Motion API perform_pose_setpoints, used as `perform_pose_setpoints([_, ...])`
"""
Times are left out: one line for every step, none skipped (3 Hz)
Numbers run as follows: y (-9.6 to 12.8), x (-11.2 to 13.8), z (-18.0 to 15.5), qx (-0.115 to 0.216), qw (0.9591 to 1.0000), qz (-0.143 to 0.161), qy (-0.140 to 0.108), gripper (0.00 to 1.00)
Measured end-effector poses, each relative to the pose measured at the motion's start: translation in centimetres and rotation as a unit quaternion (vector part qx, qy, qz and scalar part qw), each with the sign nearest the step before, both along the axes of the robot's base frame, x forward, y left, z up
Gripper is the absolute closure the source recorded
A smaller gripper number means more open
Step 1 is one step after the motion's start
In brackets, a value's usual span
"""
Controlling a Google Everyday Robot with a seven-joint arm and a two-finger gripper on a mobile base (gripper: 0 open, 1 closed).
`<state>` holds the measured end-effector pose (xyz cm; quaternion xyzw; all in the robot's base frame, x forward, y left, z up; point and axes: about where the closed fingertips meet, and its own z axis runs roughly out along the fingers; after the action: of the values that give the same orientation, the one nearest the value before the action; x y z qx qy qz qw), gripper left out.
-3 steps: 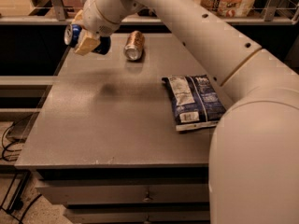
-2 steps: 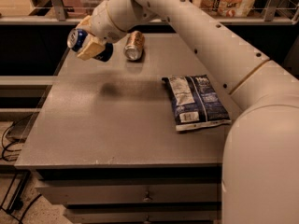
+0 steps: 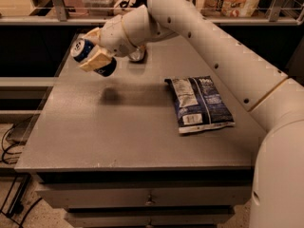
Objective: Place pepsi can upright
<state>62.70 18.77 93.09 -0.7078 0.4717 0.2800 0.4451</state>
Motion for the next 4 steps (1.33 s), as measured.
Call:
perform_pose_setpoints([-0.2, -0.3, 0.0, 0.004, 1.0, 0.001, 0.005, 1.0])
perform_pose_setpoints([-0.4, -0.8, -0.4, 0.034, 0.9989, -0.01, 0.032, 1.0])
perform_pose_setpoints([-0.9, -1.8, -0.4, 0.077, 0.9952, -0.021, 0.056, 1.0])
perform_pose_setpoints([-2.0, -2.3, -0.5, 0.123, 0.988, -0.042, 0.083, 1.0])
